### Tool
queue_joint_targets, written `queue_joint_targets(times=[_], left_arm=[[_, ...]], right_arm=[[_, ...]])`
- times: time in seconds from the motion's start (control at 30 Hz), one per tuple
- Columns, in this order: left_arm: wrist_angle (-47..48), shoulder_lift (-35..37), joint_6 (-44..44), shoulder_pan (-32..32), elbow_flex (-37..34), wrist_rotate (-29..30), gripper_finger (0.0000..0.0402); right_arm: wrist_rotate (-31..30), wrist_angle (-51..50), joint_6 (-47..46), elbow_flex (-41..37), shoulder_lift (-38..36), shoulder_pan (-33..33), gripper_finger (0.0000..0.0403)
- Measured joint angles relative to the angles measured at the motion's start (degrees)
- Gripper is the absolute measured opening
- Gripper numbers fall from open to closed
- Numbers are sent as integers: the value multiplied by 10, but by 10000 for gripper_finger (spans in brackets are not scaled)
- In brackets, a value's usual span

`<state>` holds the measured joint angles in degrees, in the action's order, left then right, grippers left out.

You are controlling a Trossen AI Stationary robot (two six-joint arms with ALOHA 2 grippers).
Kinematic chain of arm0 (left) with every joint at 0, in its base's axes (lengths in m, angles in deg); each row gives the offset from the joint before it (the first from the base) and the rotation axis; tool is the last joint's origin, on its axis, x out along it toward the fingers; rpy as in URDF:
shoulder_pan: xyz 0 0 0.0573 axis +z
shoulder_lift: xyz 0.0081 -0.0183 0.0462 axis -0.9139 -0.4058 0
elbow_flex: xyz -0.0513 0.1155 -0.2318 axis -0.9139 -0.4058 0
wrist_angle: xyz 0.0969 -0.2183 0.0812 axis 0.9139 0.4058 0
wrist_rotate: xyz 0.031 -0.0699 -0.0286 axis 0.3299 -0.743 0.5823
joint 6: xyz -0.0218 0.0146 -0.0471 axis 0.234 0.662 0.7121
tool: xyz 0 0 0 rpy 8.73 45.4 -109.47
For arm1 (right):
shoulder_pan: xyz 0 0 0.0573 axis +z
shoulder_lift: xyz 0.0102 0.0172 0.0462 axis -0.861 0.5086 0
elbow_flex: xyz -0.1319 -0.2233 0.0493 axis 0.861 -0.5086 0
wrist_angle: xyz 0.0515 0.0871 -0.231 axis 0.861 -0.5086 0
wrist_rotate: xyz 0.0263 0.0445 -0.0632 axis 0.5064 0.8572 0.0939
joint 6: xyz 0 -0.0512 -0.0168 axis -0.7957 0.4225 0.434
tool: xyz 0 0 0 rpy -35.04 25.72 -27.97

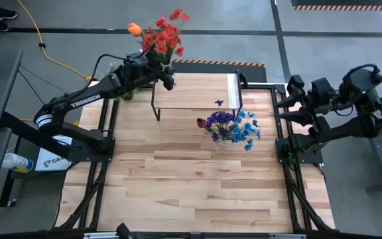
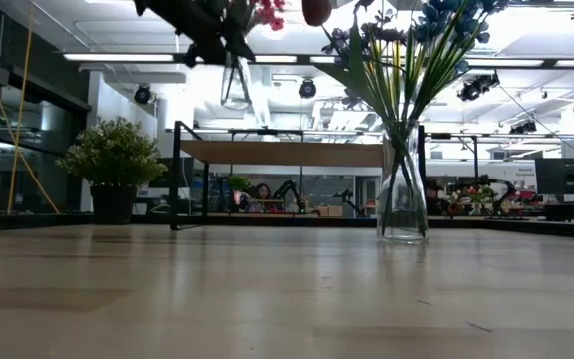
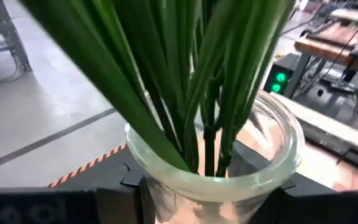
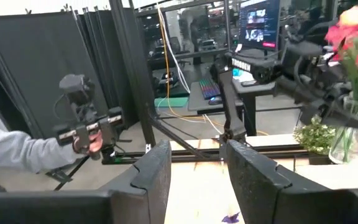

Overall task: Pick and place flowers into a vace then onto a shelf
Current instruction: Put the bottom transparent vase with flowers on the shelf

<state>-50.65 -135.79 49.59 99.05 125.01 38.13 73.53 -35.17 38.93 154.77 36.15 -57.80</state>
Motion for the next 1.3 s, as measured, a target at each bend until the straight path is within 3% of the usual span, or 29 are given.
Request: queue_joint_targets(times=[0.27,1.3], left_arm=[[-113,0,0,0,-79,0,200],[-167,-1,0,0,-174,21,200]], right_arm=[[-1,9,-3,0,0,0,149],[-30,10,-1,0,12,0,142]])
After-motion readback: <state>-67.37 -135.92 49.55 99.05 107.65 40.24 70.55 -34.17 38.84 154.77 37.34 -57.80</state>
